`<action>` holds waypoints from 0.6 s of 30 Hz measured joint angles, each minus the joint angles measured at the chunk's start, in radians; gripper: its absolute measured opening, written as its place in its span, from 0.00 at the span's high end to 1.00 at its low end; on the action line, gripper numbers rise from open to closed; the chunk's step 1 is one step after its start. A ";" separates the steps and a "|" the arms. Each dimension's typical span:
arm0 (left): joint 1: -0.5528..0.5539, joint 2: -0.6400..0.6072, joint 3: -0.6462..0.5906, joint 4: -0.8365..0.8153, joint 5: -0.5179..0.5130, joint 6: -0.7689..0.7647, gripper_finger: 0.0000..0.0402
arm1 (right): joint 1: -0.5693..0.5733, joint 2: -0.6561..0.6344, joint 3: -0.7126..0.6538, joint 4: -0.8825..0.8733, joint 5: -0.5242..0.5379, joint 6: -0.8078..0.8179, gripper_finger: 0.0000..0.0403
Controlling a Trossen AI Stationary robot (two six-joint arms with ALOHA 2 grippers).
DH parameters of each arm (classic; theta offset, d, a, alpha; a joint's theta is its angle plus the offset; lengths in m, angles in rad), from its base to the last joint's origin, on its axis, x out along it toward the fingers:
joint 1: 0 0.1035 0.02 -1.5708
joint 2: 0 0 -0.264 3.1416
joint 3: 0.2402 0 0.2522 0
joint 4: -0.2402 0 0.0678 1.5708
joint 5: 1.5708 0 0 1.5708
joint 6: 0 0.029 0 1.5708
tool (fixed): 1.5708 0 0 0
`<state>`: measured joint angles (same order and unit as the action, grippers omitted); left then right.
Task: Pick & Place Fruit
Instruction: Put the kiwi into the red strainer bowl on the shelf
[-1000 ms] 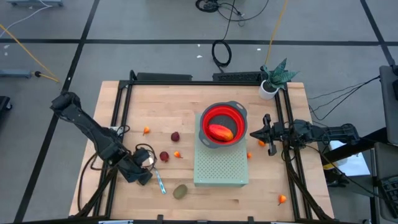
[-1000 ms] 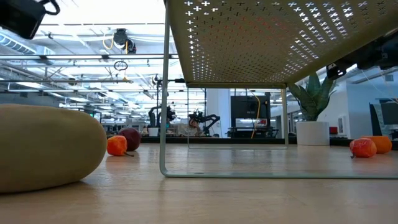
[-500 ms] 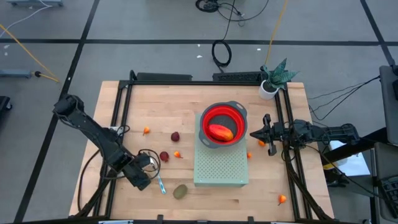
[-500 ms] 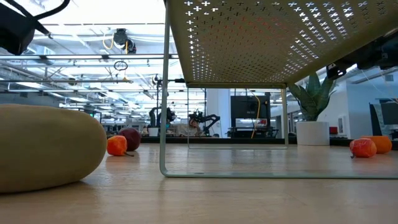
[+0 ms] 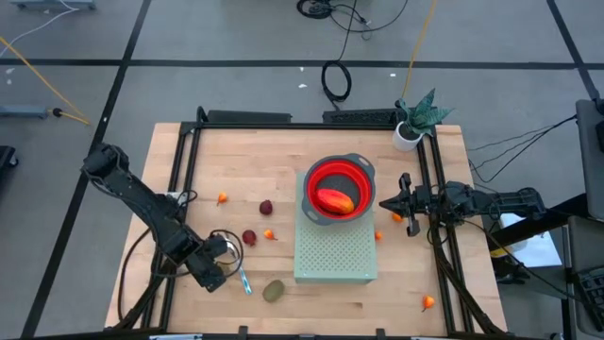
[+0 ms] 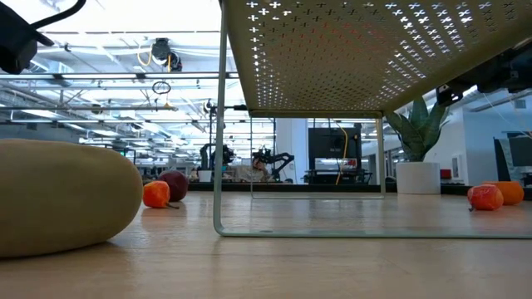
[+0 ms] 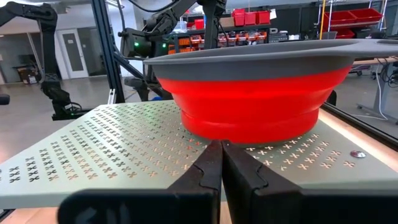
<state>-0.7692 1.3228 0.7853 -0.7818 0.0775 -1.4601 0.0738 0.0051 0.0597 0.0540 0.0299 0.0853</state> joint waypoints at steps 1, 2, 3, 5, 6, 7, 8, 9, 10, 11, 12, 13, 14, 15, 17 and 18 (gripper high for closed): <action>0.000 0.000 0.000 -0.003 0.000 0.000 0.27 | 0.000 0.000 0.000 0.000 0.000 0.000 1.00; 0.000 0.000 0.000 -0.004 0.000 0.001 0.27 | 0.000 0.000 0.000 0.000 0.000 0.000 1.00; 0.000 0.000 -0.002 -0.002 0.000 0.004 0.27 | 0.000 0.000 0.000 0.000 0.000 0.000 1.00; 0.000 0.000 -0.011 -0.002 0.000 0.005 0.27 | 0.000 0.000 0.000 0.000 0.000 0.000 1.00; 0.000 0.000 -0.016 -0.002 0.000 0.005 0.27 | 0.000 0.000 0.000 0.000 0.000 0.000 1.00; 0.000 0.000 -0.021 -0.002 0.000 0.004 0.27 | 0.000 0.000 0.000 -0.001 0.000 0.000 1.00; 0.000 0.000 -0.026 -0.002 -0.001 0.002 0.27 | 0.000 0.000 0.000 0.000 0.000 0.000 1.00; 0.000 0.000 -0.032 -0.001 0.000 -0.002 0.27 | 0.000 0.000 0.000 0.000 0.000 0.000 1.00; 0.001 0.000 -0.037 -0.001 -0.001 -0.008 0.27 | 0.000 0.000 0.000 -0.001 0.000 0.000 1.00; 0.002 0.000 -0.042 -0.001 -0.001 -0.014 0.27 | 0.000 0.000 0.000 -0.001 0.000 0.000 1.00; 0.003 0.000 -0.047 0.001 -0.001 -0.019 0.27 | 0.000 0.000 0.000 -0.001 0.000 0.000 1.00; 0.003 0.000 -0.053 0.005 -0.001 -0.027 0.27 | 0.000 0.000 0.000 -0.001 0.000 0.000 1.00; 0.003 0.000 -0.058 0.013 -0.001 -0.036 0.27 | 0.000 0.000 0.000 -0.001 0.000 0.000 1.00; 0.003 0.000 -0.063 0.026 -0.001 -0.042 0.27 | 0.000 0.000 0.000 -0.001 0.000 0.000 1.00; 0.003 0.000 -0.072 0.055 -0.003 -0.043 0.27 | 0.000 0.000 0.000 -0.001 0.000 0.000 1.00; 0.003 0.000 -0.075 0.065 -0.010 -0.043 0.27 | 0.000 0.000 0.000 -0.001 0.000 0.000 1.00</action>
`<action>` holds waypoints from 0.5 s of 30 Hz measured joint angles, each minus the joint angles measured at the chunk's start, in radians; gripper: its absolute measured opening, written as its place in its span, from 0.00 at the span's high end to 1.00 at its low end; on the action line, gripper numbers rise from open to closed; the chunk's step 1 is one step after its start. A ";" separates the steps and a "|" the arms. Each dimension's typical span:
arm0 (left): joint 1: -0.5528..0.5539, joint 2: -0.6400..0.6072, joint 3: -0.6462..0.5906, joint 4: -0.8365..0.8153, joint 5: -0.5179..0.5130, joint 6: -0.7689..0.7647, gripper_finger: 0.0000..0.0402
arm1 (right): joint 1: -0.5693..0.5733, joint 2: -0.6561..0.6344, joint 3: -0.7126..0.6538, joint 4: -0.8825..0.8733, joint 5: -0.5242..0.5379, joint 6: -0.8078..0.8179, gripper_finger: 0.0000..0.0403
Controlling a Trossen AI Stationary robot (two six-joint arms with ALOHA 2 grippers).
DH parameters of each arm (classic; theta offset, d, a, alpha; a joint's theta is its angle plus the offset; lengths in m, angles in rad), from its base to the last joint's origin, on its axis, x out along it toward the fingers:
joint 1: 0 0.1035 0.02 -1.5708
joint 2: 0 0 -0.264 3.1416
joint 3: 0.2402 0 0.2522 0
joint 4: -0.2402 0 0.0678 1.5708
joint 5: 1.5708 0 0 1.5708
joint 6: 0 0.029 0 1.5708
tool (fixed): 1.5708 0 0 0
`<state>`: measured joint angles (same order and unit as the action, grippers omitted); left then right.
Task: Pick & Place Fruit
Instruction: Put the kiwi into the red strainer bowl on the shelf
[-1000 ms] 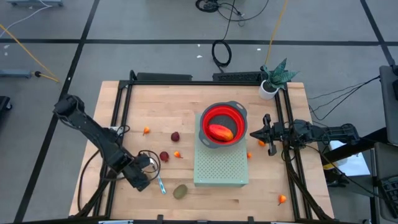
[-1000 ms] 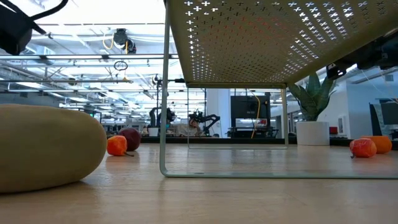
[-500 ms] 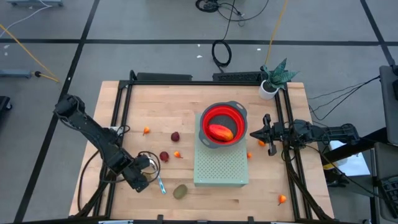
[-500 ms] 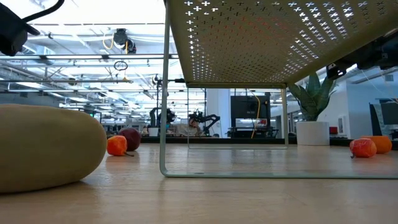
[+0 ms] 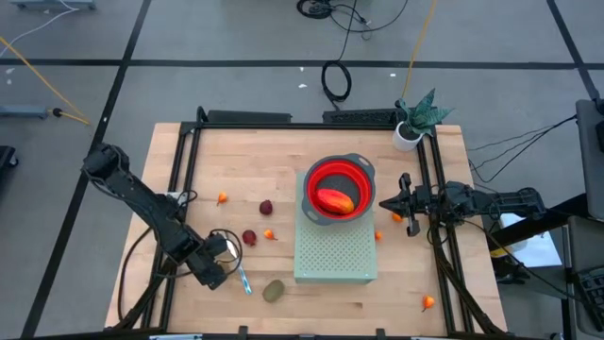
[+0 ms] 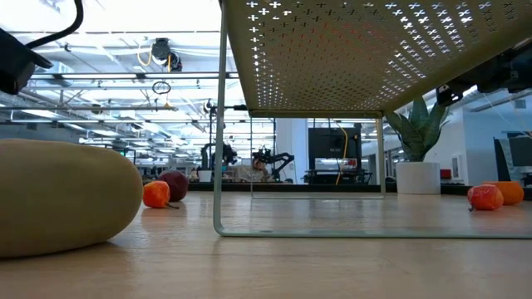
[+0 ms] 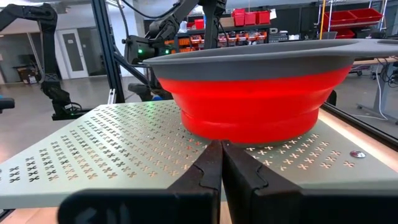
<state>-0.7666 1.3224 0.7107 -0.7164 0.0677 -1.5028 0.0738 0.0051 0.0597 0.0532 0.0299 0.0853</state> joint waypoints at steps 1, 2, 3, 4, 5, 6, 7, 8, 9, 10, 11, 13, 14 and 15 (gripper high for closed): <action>0.000 0.000 -0.002 0.013 -0.010 0.000 0.27 | 0.000 0.000 0.000 0.000 0.000 0.000 1.00; 0.000 0.000 -0.004 0.023 -0.023 0.001 0.27 | 0.000 0.000 0.000 0.000 0.000 0.000 1.00; 0.000 0.000 -0.006 0.031 -0.038 0.003 0.27 | 0.000 0.000 0.000 0.000 0.000 0.000 1.00; 0.000 0.000 -0.008 0.035 -0.048 0.005 0.27 | 0.000 0.000 0.000 0.000 0.000 0.000 1.00; 0.000 0.000 -0.010 0.037 -0.055 0.006 0.27 | 0.000 0.000 0.000 0.000 0.000 0.000 1.00; 0.000 0.000 -0.014 0.038 -0.062 0.005 0.27 | 0.000 0.000 0.000 0.000 0.000 0.000 1.00; 0.000 0.000 -0.017 0.039 -0.065 0.006 0.27 | 0.000 0.000 0.000 0.000 0.000 0.000 1.00; 0.000 0.000 -0.022 0.042 -0.068 0.005 0.27 | 0.000 0.000 0.000 0.000 0.000 0.000 1.00; 0.000 0.000 -0.027 0.048 -0.069 0.006 0.27 | 0.000 0.000 0.000 0.000 0.000 0.000 1.00; 0.000 0.000 -0.035 0.062 -0.069 0.008 0.27 | 0.000 0.000 0.000 0.000 0.000 0.000 1.00; 0.000 0.000 -0.046 0.082 -0.069 0.013 0.27 | 0.000 0.000 0.000 0.000 0.000 0.000 1.00; 0.000 0.000 -0.069 0.132 -0.068 0.032 0.27 | 0.000 0.000 0.000 0.000 0.000 0.006 1.00; 0.000 0.000 -0.079 0.156 -0.068 0.045 0.27 | 0.000 0.000 0.000 0.000 0.000 0.007 1.00; 0.000 0.000 -0.087 0.172 -0.068 0.056 0.27 | 0.000 0.000 0.000 0.000 0.000 0.007 1.00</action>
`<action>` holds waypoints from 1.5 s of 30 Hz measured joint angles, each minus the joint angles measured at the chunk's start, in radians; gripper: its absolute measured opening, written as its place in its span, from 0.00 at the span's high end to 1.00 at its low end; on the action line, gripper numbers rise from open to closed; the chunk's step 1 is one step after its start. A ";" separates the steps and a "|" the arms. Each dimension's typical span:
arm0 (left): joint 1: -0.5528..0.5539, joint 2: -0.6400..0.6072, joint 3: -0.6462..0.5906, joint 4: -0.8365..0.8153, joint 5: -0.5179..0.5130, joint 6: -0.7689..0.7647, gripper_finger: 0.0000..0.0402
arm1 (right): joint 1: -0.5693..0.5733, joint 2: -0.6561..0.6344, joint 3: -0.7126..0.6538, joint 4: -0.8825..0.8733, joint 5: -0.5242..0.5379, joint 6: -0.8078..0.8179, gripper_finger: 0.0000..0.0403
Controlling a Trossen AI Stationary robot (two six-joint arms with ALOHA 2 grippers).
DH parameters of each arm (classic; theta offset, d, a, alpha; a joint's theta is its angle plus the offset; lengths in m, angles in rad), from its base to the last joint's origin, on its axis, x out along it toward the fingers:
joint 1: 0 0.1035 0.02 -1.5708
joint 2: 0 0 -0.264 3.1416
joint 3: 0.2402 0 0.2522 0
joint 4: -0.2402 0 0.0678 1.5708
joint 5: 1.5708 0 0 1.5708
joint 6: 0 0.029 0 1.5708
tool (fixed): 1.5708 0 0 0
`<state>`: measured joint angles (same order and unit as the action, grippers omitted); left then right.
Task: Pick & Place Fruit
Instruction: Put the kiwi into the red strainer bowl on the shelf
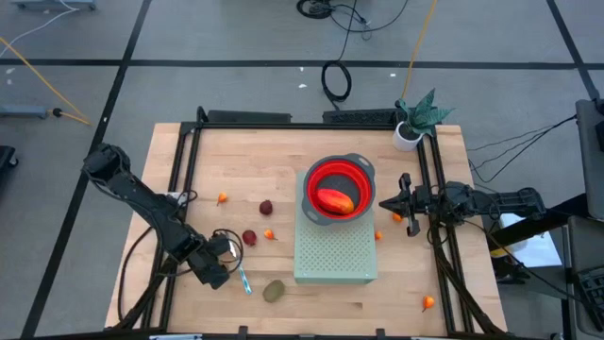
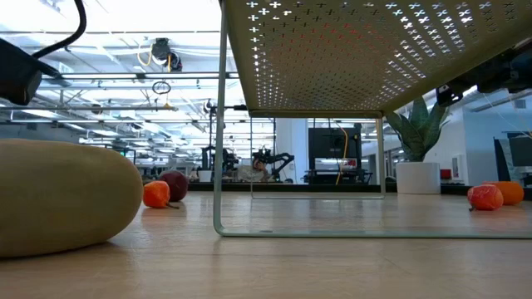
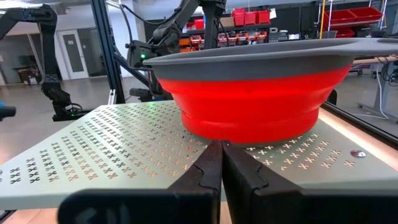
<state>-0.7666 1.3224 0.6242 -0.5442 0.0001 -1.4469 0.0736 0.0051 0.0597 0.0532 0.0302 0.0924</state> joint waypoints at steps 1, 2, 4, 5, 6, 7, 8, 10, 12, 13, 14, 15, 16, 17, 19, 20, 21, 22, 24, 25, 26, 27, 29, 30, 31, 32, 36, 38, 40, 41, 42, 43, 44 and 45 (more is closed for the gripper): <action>0.000 0.000 -0.006 0.005 0.000 0.011 0.27 | 0.000 0.000 0.000 0.000 0.000 0.000 1.00; 0.000 0.000 -0.008 0.004 -0.001 0.020 0.27 | 0.000 0.000 0.000 0.000 0.000 0.000 1.00; 0.000 0.000 -0.010 -0.002 0.000 0.044 0.27 | 0.000 0.000 0.000 0.000 0.000 0.000 1.00; 0.000 0.000 -0.011 -0.002 0.001 0.058 0.27 | 0.000 0.000 0.000 0.000 0.000 0.000 1.00; 0.000 0.000 -0.011 -0.003 0.000 0.071 0.27 | 0.000 0.000 0.000 0.000 0.000 0.000 1.00; 0.000 0.000 -0.011 -0.003 0.000 0.082 0.27 | 0.000 0.000 0.000 0.000 0.000 0.000 1.00; 0.000 0.000 -0.011 -0.004 0.000 0.094 0.27 | 0.000 0.000 0.000 0.000 0.000 0.000 1.00; 0.000 0.000 -0.011 -0.004 0.000 0.116 0.27 | 0.000 0.000 0.000 0.000 0.000 0.000 1.00; 0.000 0.000 -0.011 -0.006 -0.001 0.135 0.27 | 0.000 0.000 0.000 0.000 0.001 0.000 1.00; 0.000 0.000 -0.011 -0.008 -0.001 0.144 0.27 | 0.000 0.000 0.000 0.000 0.003 0.000 1.00; 0.000 0.002 -0.011 -0.011 0.000 0.154 0.27 | 0.000 0.000 0.000 0.000 0.003 0.000 1.00; 0.000 0.008 -0.010 -0.011 0.001 0.163 0.28 | 0.000 0.000 0.000 0.000 0.003 -0.003 1.00; 0.000 0.019 -0.010 -0.011 0.006 0.169 0.29 | 0.000 0.000 0.000 0.000 0.003 -0.004 1.00; 0.000 0.033 -0.010 -0.011 0.014 0.170 0.30 | 0.000 0.000 0.000 0.000 0.003 -0.006 1.00; 0.000 0.061 -0.010 -0.005 0.046 0.170 0.33 | 0.000 0.000 0.000 0.000 0.017 -0.006 1.00; 0.000 0.072 -0.008 -0.001 0.054 0.170 0.35 | 0.000 0.000 0.000 0.000 0.026 -0.006 1.00; 0.001 0.083 -0.007 0.004 0.059 0.170 0.36 | 0.000 0.000 0.000 0.000 0.027 -0.007 1.00; 0.001 0.095 -0.006 0.010 0.060 0.170 0.38 | 0.000 0.000 0.000 0.000 0.028 -0.011 1.00; 0.003 0.106 -0.006 0.023 0.059 0.162 0.41 | 0.000 0.000 0.000 0.000 0.028 -0.010 1.00; 0.006 0.106 -0.005 0.026 0.060 0.157 0.43 | 0.000 0.000 0.000 0.000 0.028 -0.008 1.00; 0.008 0.105 -0.005 0.030 0.060 0.156 0.44 | 0.000 0.000 0.000 0.000 0.028 -0.008 1.00; 0.012 0.102 -0.006 0.032 0.060 0.156 0.46 | 0.000 0.000 0.000 0.000 0.028 -0.008 1.00; 0.018 0.092 -0.007 0.038 0.063 0.157 0.48 | 0.000 0.000 0.000 0.000 0.028 -0.008 1.00; 0.021 0.086 -0.007 0.039 0.063 0.157 0.49 | 0.000 0.000 0.000 0.000 0.028 -0.007 1.00; 0.022 0.079 -0.007 0.039 0.064 0.157 0.50 | 0.000 0.000 0.000 0.000 0.028 -0.007 1.00; 0.023 0.072 -0.008 0.040 0.062 0.157 0.50 | 0.000 0.000 0.000 0.000 0.027 -0.007 1.00; 0.035 0.038 0.006 0.052 0.030 0.166 0.49 | 0.000 0.000 0.000 0.000 0.027 -0.007 1.00; 0.043 0.010 0.008 0.068 0.022 0.161 0.49 | 0.000 0.000 0.000 0.000 0.026 -0.007 1.00; 0.050 -0.015 0.007 0.080 0.011 0.159 0.49 | 0.000 0.000 0.000 0.000 0.026 -0.007 1.00; 0.052 -0.030 0.007 0.095 0.000 0.157 0.49 | 0.000 0.000 0.000 0.000 0.026 -0.007 1.00; 0.055 -0.048 0.007 0.115 -0.013 0.153 0.50 | 0.000 0.000 0.000 0.000 0.026 -0.007 1.00; 0.055 -0.065 0.008 0.131 -0.037 0.144 0.50 | 0.000 0.000 0.000 0.000 0.026 -0.007 1.00; 0.055 -0.081 0.008 0.142 -0.066 0.136 0.51 | 0.000 0.000 0.000 0.000 0.026 -0.007 1.00; 0.055 -0.096 0.008 0.153 -0.103 0.128 0.51 | 0.000 0.000 0.000 0.000 0.026 -0.007 1.00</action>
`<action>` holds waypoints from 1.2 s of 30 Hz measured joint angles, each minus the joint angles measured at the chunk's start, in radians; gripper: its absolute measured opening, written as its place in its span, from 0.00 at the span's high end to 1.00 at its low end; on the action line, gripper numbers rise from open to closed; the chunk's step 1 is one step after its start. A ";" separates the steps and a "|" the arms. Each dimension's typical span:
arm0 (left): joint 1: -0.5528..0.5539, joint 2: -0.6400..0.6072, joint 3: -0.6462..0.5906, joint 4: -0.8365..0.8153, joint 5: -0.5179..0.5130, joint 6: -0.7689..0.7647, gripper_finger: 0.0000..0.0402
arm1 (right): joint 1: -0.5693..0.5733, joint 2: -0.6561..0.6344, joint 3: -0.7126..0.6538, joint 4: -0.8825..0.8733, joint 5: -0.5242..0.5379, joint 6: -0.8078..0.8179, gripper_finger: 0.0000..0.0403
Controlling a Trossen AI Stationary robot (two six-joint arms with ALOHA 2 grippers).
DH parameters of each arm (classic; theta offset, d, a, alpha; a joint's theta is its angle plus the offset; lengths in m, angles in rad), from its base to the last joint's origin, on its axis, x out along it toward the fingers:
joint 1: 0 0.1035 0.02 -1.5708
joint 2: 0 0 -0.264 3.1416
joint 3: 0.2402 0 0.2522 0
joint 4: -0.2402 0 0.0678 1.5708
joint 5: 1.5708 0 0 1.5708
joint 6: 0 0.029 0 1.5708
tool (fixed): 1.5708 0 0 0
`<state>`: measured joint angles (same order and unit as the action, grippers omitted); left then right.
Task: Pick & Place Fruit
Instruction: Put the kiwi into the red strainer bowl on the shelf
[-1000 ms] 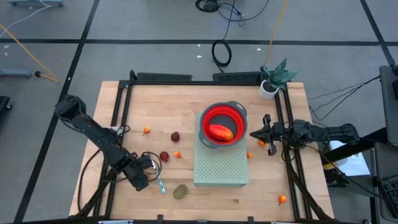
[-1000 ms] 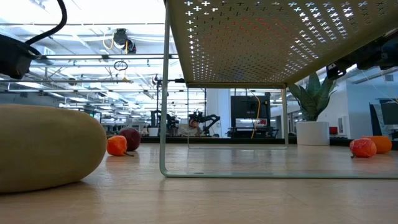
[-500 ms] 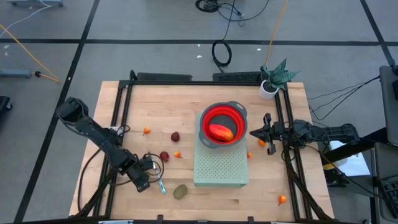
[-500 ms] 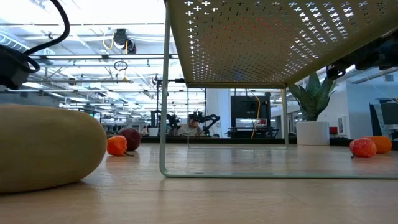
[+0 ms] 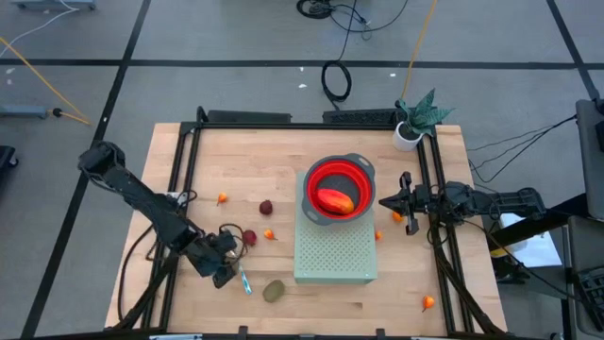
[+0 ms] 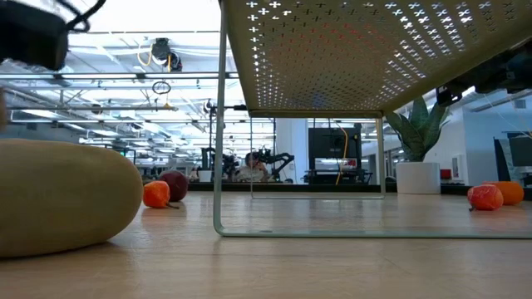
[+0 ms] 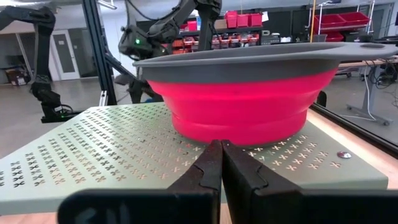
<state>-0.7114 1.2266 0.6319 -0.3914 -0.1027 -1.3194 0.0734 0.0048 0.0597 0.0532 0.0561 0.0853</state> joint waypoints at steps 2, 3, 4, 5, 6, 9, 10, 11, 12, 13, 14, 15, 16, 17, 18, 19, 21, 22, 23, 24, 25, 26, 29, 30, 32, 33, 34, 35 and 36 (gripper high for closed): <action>0.000 -0.030 0.000 0.042 -0.091 -0.019 0.50 | 0.000 0.000 0.000 0.000 0.000 0.000 1.00; 0.000 -0.043 0.000 0.063 -0.142 -0.025 0.50 | 0.000 0.000 0.000 0.000 -0.001 0.000 1.00; 0.000 -0.056 0.000 0.081 -0.195 -0.026 0.49 | 0.000 0.000 0.000 0.000 -0.002 0.000 1.00; 0.000 -0.065 0.000 0.100 -0.248 -0.026 0.49 | 0.000 0.000 0.000 0.000 -0.003 0.000 1.00; 0.000 -0.073 0.000 0.122 -0.302 -0.026 0.49 | 0.000 0.000 0.000 0.000 -0.003 0.000 1.00; 0.000 -0.095 0.000 0.175 -0.450 -0.042 0.50 | 0.000 0.000 0.000 0.000 -0.004 0.000 1.00; 0.000 -0.100 0.000 0.189 -0.494 -0.060 0.50 | 0.000 0.000 0.000 0.000 -0.004 0.000 1.00; 0.000 -0.103 0.000 0.198 -0.533 -0.085 0.50 | 0.000 0.000 0.000 0.000 -0.004 0.000 1.00; 0.000 -0.104 0.000 0.209 -0.571 -0.110 0.51 | 0.000 0.000 0.000 0.000 -0.004 0.000 1.00; 0.000 -0.104 0.000 0.225 -0.609 -0.137 0.50 | 0.000 0.000 0.000 0.000 -0.004 0.000 1.00; 0.000 -0.104 0.000 0.240 -0.643 -0.168 0.50 | 0.000 0.000 0.000 0.000 -0.004 0.000 1.00; 0.000 -0.104 0.000 0.253 -0.673 -0.202 0.50 | 0.000 0.000 0.000 0.000 -0.004 0.000 1.00; 0.000 -0.104 0.000 0.269 -0.704 -0.237 0.49 | 0.000 0.000 0.000 0.000 -0.004 0.000 1.00; 0.000 -0.104 0.000 0.284 -0.733 -0.273 0.48 | 0.000 0.000 0.000 0.000 -0.004 0.002 1.00; 0.000 -0.104 0.000 0.298 -0.758 -0.308 0.48 | 0.000 0.000 0.000 0.000 -0.004 0.008 1.00; 0.000 -0.104 0.000 0.312 -0.786 -0.344 0.48 | 0.000 0.000 0.000 0.000 -0.004 0.011 1.00; 0.001 -0.102 0.000 0.341 -0.838 -0.413 0.48 | 0.000 0.000 0.000 0.000 -0.005 0.021 1.00; 0.001 -0.101 0.000 0.353 -0.862 -0.447 0.48 | 0.000 0.000 0.000 0.001 -0.005 0.026 1.00; 0.001 -0.101 0.000 0.365 -0.884 -0.482 0.48 | 0.000 0.000 0.000 0.000 -0.005 0.027 1.00; 0.002 -0.101 0.000 0.379 -0.903 -0.515 0.48 | 0.000 0.000 0.000 0.000 -0.005 0.027 1.00; 0.003 -0.101 0.000 0.394 -0.921 -0.550 0.48 | 0.000 0.000 0.000 0.001 -0.005 0.027 1.00; 0.006 -0.101 0.000 0.406 -0.933 -0.580 0.48 | 0.000 0.000 0.000 0.001 -0.005 0.027 1.00; 0.015 -0.101 0.000 0.448 -0.951 -0.642 0.48 | 0.000 0.000 0.000 0.001 -0.005 0.027 1.00; 0.021 -0.101 0.001 0.463 -0.952 -0.655 0.48 | 0.000 0.000 0.000 0.001 -0.005 0.027 1.00; 0.029 -0.101 0.001 0.504 -0.952 -0.667 0.47 | 0.000 0.000 0.000 0.001 -0.005 0.027 1.00; 0.034 -0.101 0.001 0.527 -0.953 -0.668 0.47 | 0.000 0.000 0.000 0.001 -0.005 0.027 1.00; 0.037 -0.101 0.001 0.551 -0.953 -0.670 0.47 | 0.000 0.000 0.000 0.001 -0.005 0.027 1.00; 0.040 -0.101 0.001 0.574 -0.953 -0.669 0.47 | 0.000 0.000 0.000 0.001 -0.005 0.027 1.00; 0.042 -0.101 0.001 0.596 -0.953 -0.660 0.47 | 0.000 0.000 0.000 0.001 -0.005 0.027 1.00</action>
<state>-0.6698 1.1255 0.6327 0.2048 -1.0554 -1.9793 0.0734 0.0051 0.0601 0.0540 0.0513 0.1120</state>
